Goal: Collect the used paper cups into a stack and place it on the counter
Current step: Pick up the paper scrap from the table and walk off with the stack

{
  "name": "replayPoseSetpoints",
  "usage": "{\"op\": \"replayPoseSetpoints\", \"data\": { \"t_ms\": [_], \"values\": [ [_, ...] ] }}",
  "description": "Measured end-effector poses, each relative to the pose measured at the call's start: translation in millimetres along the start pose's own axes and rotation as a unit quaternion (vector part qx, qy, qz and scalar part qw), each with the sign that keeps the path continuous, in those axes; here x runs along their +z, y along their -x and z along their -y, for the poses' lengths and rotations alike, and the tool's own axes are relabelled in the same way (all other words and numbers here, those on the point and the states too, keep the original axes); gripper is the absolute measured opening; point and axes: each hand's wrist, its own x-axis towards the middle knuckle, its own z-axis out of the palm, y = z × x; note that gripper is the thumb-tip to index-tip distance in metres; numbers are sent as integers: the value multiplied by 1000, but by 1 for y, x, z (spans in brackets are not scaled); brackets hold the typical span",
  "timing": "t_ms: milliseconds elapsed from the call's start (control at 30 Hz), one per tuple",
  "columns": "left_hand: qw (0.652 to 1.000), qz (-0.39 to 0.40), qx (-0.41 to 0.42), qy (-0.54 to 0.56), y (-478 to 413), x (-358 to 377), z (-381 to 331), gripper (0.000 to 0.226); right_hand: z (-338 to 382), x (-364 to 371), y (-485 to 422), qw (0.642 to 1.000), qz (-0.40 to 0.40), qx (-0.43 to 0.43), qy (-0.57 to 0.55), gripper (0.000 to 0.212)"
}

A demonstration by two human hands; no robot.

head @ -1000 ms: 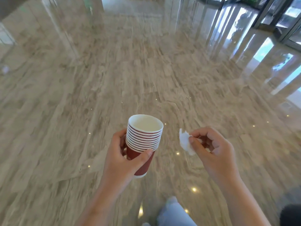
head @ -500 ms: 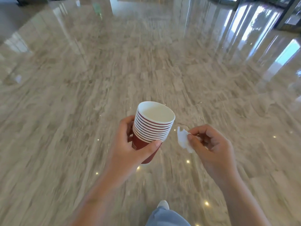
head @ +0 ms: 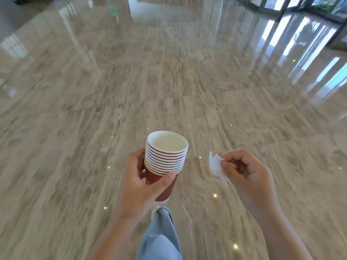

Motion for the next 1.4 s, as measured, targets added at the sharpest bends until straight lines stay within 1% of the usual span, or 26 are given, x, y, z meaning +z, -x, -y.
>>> {"op": "replayPoseSetpoints", "data": {
  "t_ms": [167,267,400,500,633,733,867,967,1100,1233,1300,1400],
  "values": [
    [1000,-1,-9,5,-141,-18,-11,70,23,56,-129,999,18,-27,30,25],
    [1000,12,-2,-3,-217,-12,-17,69,30,78,-197,998,9,-56,32,27],
    [999,35,-13,-7,-299,12,-14,64,13,89,-267,998,-14,-40,34,31],
    [999,48,-19,-11,-357,38,-7,66,-9,87,-320,999,-36,-11,30,34],
    [998,67,-11,-16,-444,83,-3,60,-44,77,-413,998,-61,8,24,31],
    [998,65,-14,-7,-517,119,-3,66,-66,68,-494,997,-70,14,14,30],
    [999,41,-22,18,-619,174,-19,69,-71,45,-600,997,-53,-27,39,31],
    [998,51,-16,36,-680,218,-32,68,-74,23,-668,997,-51,-39,44,33],
    [996,74,-21,39,-741,267,-35,65,-93,5,-745,996,-71,-16,46,34],
    [996,73,-30,37,-813,304,-29,68,-116,0,-815,997,-77,31,7,34],
    [996,77,-29,38,-855,320,-24,68,-125,0,-855,996,-81,33,21,32],
    [996,74,-24,41,-929,341,-17,68,-135,2,-929,994,-87,15,61,29]
  ]
}}
